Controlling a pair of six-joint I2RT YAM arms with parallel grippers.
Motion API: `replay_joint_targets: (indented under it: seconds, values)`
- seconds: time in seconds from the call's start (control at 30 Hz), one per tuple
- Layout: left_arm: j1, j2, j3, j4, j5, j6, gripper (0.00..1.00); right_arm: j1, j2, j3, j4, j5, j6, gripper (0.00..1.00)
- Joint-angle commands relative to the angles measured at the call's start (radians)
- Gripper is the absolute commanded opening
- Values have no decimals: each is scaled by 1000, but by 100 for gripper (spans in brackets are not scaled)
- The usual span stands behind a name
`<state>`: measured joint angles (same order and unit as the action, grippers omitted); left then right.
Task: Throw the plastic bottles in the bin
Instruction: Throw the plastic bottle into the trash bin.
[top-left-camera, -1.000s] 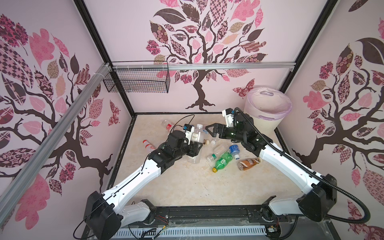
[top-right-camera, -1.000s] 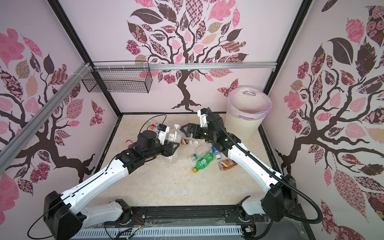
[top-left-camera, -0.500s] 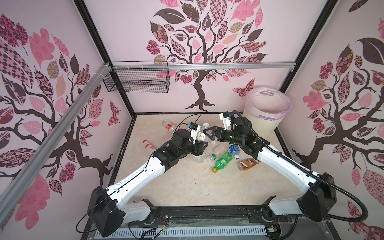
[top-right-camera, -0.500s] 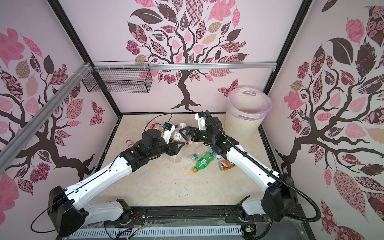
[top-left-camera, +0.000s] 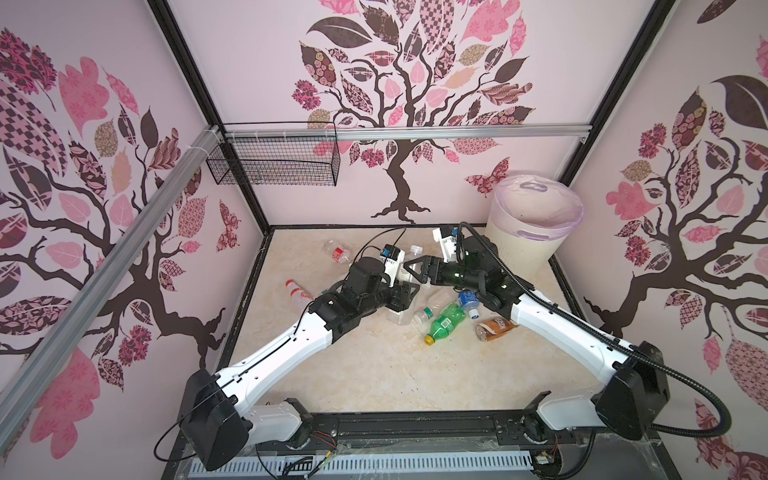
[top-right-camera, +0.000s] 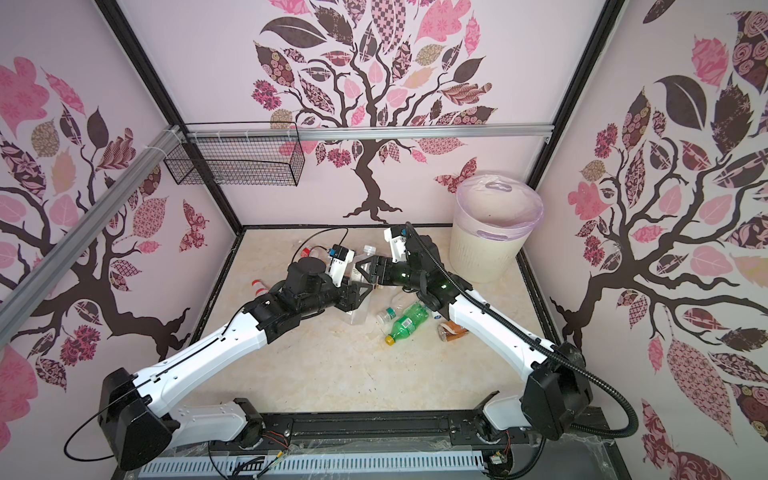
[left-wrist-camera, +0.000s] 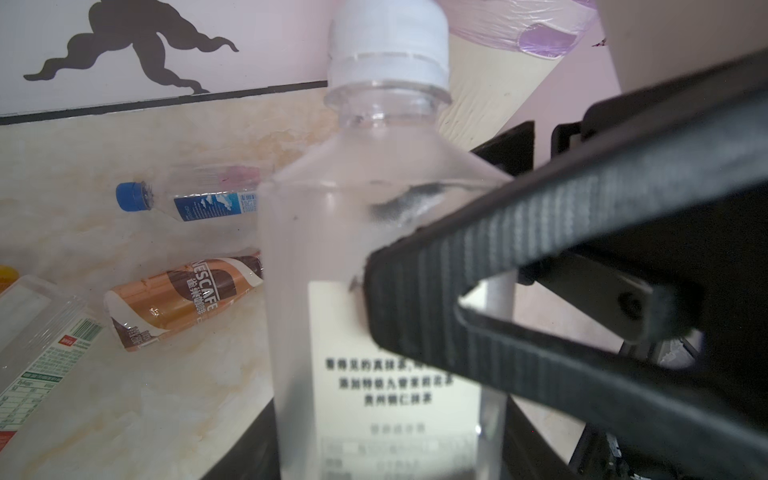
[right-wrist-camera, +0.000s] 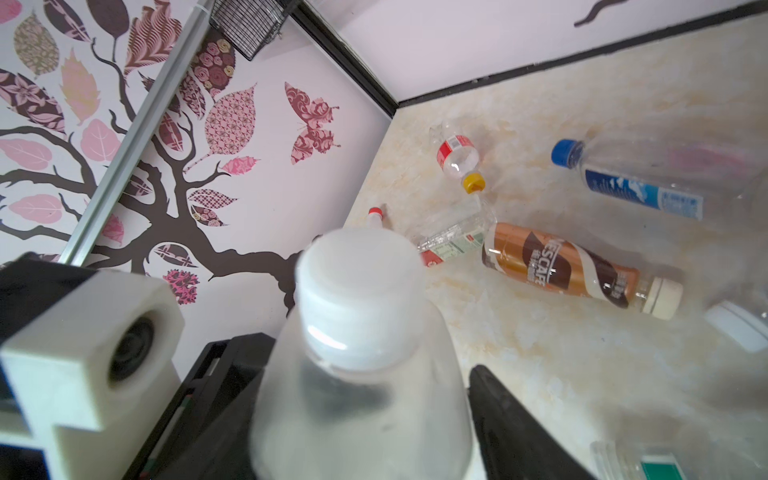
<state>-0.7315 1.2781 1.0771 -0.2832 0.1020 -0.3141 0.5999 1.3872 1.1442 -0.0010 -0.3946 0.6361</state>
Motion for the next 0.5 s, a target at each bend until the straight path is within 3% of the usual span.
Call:
replay_joint_targets:
  seconds: [0.0, 0.13, 0.3, 0.47]
  values:
    - [-7, -11, 27, 43, -3, 1, 60, 3, 25, -1, -2, 32, 1, 62]
    - [-7, -15, 23, 44, -8, -3, 63, 3, 21, -5, -3, 40, -2, 54]
    - [-7, -20, 24, 37, -6, -11, 74, 3, 11, 25, -46, 105, -47, 50]
    - [-7, -48, 37, 2, -22, -5, 90, -9, 22, 155, -198, 294, -193, 49]
